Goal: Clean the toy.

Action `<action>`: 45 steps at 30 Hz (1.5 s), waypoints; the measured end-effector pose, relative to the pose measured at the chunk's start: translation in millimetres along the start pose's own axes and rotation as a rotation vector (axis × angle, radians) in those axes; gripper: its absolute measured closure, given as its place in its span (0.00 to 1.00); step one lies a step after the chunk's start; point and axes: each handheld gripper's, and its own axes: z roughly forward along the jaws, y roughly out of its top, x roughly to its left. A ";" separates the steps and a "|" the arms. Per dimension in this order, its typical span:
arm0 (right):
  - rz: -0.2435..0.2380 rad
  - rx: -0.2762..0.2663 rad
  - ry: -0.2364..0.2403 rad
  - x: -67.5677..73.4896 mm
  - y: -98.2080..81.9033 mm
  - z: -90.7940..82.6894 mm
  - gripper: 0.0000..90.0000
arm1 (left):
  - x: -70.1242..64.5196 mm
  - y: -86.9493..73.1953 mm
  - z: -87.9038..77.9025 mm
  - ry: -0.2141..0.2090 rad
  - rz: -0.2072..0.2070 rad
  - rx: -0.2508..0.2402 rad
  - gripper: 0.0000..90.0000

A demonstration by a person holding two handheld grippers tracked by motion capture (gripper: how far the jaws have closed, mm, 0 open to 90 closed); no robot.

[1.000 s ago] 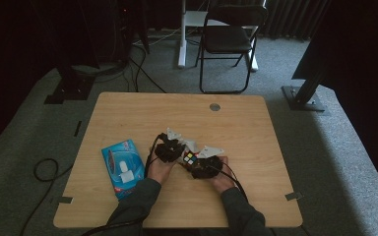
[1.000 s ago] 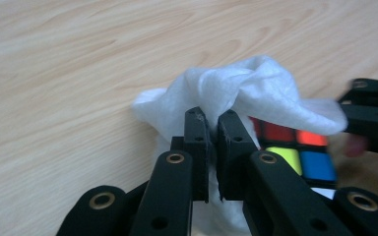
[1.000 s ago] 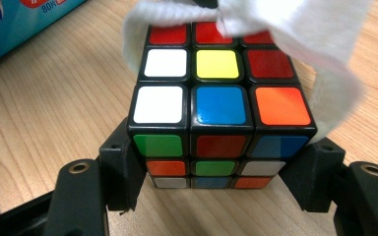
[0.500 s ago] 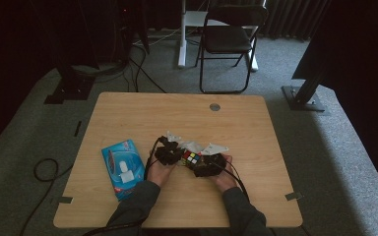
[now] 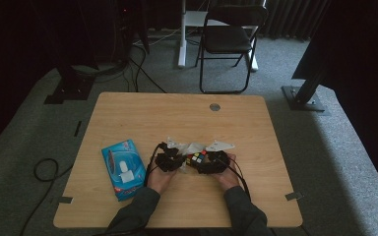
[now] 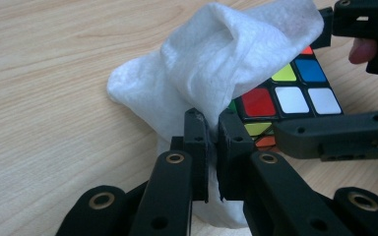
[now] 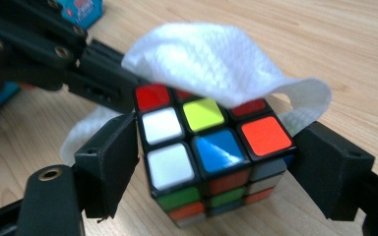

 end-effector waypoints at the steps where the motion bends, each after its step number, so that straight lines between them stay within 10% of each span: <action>1: 0.005 -0.007 0.001 0.1 0.5 -0.7 0.24 | -0.7 -0.6 0.3 -0.003 0.000 0.001 0.94; 30: 0.103 -0.075 0.006 -16.2 4.3 -18.5 0.47 | -19.9 -11.4 1.2 -0.128 0.056 -0.012 0.94; 45: 0.074 -0.049 -0.057 -10.2 11.6 -34.9 0.41 | -7.2 -12.4 -2.9 -0.011 -0.037 -0.017 0.94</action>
